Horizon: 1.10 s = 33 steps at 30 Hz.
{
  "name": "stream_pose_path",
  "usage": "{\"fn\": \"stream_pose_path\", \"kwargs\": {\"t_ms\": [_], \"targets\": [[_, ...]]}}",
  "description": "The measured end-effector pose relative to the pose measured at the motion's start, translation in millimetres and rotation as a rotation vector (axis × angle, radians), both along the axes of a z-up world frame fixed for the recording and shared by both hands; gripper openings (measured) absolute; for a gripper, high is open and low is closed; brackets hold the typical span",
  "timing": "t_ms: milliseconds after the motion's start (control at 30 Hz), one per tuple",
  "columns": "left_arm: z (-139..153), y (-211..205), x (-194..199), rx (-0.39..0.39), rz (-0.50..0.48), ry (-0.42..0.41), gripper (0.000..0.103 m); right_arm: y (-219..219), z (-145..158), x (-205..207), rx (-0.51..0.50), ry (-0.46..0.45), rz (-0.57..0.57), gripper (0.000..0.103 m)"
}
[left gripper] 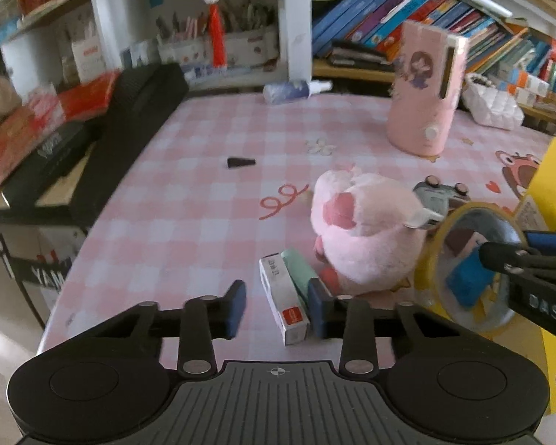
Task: Organize objects
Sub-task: 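Grasp the yellow tape roll with the right tool while the left tool grasps the small white box, then lift the tape roll and small box and carry them toward the yellow box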
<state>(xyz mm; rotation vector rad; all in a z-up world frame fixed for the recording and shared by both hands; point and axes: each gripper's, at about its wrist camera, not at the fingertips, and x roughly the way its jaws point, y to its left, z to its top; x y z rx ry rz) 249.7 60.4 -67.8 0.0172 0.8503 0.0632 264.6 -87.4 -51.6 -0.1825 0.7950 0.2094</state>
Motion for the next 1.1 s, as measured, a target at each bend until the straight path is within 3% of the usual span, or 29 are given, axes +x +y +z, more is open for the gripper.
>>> {"fn": "stream_pose_path", "kwargs": {"t_ms": [100, 300, 400, 467, 567, 633, 700, 800, 833, 933, 1100], "targets": [[0.6, 10.1, 0.5, -0.020, 0.053, 0.005, 0.018, -0.9, 1.0, 0.6, 0.006, -0.009, -0.010, 0.017], [-3.5, 11.3, 7.4, -0.021, 0.042, 0.019, 0.018, -3.7, 0.0, 4.9, 0.034, 0.013, -0.031, 0.015], [-5.3, 7.8, 9.9, 0.001, 0.029, 0.019, 0.022, -2.5, -1.9, 5.8, 0.028, 0.022, -0.030, 0.015], [-8.1, 6.9, 12.3, -0.001, 0.022, 0.037, 0.030, -1.6, -4.1, 6.9, 0.025, 0.035, -0.028, 0.015], [-10.7, 5.9, 13.3, -0.004, 0.012, 0.039, 0.031, -0.9, -7.8, 8.6, 0.025, 0.058, -0.025, 0.016], [-17.1, 5.8, 18.0, -0.024, -0.008, 0.085, 0.033, -0.8, -8.6, 8.9, 0.026, 0.058, -0.025, 0.016], [-20.4, 3.1, 17.0, -0.010, -0.021, 0.065, 0.034, -1.2, -8.9, 8.9, 0.031, 0.056, -0.024, 0.015], [-21.3, 3.7, 19.0, -0.023, -0.037, 0.065, 0.026, -4.4, -8.3, 8.8, 0.061, 0.056, -0.022, 0.013], [-20.8, 3.5, 19.4, -0.016, -0.045, 0.065, 0.012, -4.7, -7.7, 8.4, 0.068, 0.055, -0.020, 0.013], [-17.1, 8.7, 17.4, -0.047, -0.031, 0.069, 0.013, -7.4, -5.4, 7.2, 0.107, 0.055, -0.016, 0.011], [5.4, 17.8, -1.2, -0.052, -0.010, 0.004, 0.013, -12.0, 2.7, 3.3, 0.154, 0.036, -0.017, 0.011]]}}
